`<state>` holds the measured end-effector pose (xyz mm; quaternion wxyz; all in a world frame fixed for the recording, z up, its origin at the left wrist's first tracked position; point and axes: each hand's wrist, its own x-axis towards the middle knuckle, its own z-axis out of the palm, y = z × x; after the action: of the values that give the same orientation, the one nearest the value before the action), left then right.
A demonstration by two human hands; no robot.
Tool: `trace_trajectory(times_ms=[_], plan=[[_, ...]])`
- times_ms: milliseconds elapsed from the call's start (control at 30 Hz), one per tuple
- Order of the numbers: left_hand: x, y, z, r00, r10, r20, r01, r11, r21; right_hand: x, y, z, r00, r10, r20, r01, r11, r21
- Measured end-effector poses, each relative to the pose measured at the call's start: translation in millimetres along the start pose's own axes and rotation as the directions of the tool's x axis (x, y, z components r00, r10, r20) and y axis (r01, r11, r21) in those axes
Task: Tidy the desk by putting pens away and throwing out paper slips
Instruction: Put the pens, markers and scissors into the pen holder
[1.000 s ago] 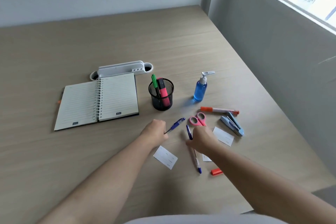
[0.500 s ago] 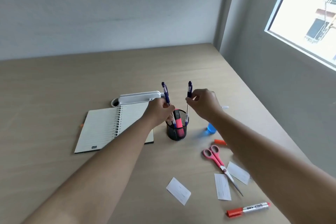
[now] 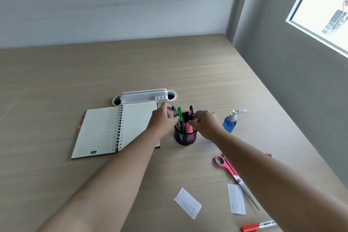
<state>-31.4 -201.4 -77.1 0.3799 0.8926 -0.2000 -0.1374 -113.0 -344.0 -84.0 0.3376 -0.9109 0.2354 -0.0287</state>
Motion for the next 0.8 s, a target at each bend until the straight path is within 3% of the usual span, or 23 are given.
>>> trace_trajectory(times_ms=[200, 333, 433, 533, 667, 800], plan=[[-3.0, 15.4, -9.7, 0.963, 0.196, -0.184, -0.177, 0.978, 0.114, -8.1, -0.7, -21.3, 0.995, -0.047, -0.089, 0.050, 0.998, 0.033], [-21.9, 42.0, 2.8, 0.909, 0.383, -0.165, -0.353, 0.917, 0.187, -32.2, 11.4, -53.0, 0.987, -0.067, -0.146, 0.075, 0.996, 0.048], [-42.8, 58.9, 28.8, 0.878, 0.477, -0.029, -0.457, 0.856, 0.241, -60.6, 44.6, -72.0, 0.988, -0.014, -0.156, 0.022, 0.999, 0.049], [-61.4, 67.9, 61.9, 0.861, 0.469, 0.197, -0.508, 0.816, 0.277, -99.0, 85.6, -80.6, 0.991, 0.067, -0.116, -0.065, 0.998, 0.019], [-80.3, 62.5, 107.8, 0.796, 0.379, 0.472, -0.561, 0.755, 0.339, -156.4, 135.8, -76.4, 0.988, 0.134, 0.073, -0.130, 0.990, -0.048], [-81.8, 49.1, 137.9, 0.785, 0.299, 0.543, -0.584, 0.649, 0.487, -198.2, 170.1, -62.3, 0.940, 0.193, 0.281, -0.174, 0.980, -0.092]])
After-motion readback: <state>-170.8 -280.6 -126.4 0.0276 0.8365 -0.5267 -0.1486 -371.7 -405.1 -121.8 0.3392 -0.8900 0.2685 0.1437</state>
